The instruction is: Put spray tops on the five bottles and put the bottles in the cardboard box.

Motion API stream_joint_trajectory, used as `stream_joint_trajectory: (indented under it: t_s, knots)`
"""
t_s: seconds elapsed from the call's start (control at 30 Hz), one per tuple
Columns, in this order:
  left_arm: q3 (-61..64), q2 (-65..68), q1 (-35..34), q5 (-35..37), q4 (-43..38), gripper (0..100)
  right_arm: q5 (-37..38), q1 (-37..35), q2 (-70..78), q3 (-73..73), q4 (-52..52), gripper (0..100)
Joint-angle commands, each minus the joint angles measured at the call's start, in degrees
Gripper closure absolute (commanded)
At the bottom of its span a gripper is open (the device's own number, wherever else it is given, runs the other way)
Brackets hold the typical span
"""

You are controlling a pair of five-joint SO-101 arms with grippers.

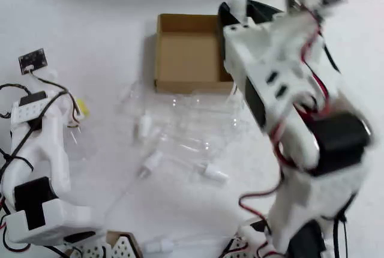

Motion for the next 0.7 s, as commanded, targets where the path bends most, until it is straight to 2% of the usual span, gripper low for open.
stream_joint_trajectory:
  t_s: [0.0, 0.17, 0.3, 0.6, 0.67]
  knots:
    - [-0.6, -1.9, 0.5, -0.4, 0.3, 94, -0.1, -0.5, -2.9, -0.9, 1.0, 98.4]
    - [-0.4, -13.4, 0.6, -0.4, 5.1, 94, -0.1, -0.5, -3.1, 2.6, -1.5, 98.4]
    - [-0.5, -26.1, 1.4, -0.2, 5.6, 94, -0.4, -0.3, -3.2, 4.0, -3.8, 98.4]
    - [0.9, -47.3, 17.4, -0.4, 1.2, 93, -0.5, -0.6, -3.3, 3.8, -4.7, 98.4]
    - [2.1, -50.0, 20.8, -0.4, -0.6, 93, -0.6, -2.6, -3.3, 3.7, -4.8, 98.4]
